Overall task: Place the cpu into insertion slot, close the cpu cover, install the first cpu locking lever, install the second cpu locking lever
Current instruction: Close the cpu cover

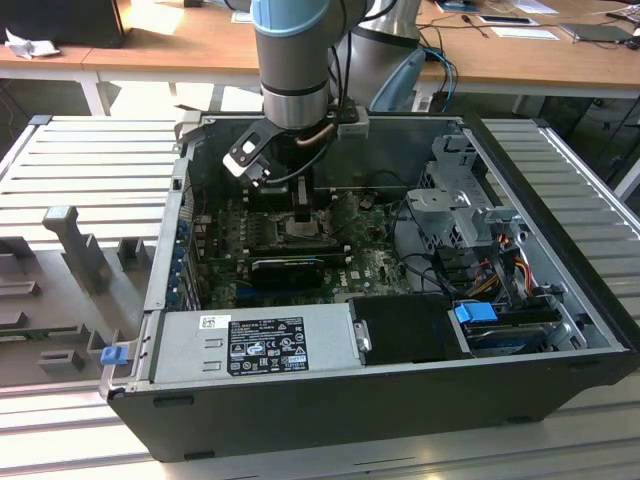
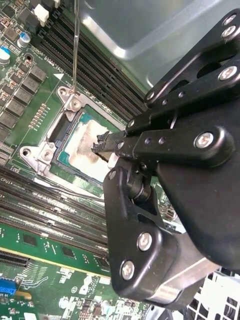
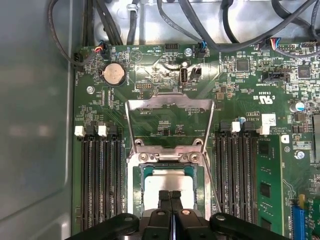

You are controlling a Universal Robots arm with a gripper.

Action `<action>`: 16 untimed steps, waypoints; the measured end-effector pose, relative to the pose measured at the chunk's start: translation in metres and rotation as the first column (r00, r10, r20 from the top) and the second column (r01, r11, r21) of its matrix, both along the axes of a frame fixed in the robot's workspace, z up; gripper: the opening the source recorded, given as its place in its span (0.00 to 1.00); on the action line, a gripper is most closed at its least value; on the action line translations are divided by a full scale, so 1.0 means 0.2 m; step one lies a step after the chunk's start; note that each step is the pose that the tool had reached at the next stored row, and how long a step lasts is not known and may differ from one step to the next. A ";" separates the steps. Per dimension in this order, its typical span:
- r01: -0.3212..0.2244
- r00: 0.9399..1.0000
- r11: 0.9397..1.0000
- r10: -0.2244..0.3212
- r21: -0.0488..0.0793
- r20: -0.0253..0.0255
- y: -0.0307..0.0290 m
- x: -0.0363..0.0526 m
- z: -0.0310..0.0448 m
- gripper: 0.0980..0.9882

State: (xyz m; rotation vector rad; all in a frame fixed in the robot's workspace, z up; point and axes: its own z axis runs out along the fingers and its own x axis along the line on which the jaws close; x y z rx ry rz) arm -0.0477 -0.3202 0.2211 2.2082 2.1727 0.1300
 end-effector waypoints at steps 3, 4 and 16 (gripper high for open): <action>0.000 1.000 1.000 0.000 0.000 0.000 0.000 0.000 0.013 0.01; 0.000 1.000 1.000 0.000 -0.001 -0.001 -0.001 0.009 0.014 0.01; 0.001 0.999 1.000 0.000 0.018 -0.048 -0.005 0.046 0.078 0.01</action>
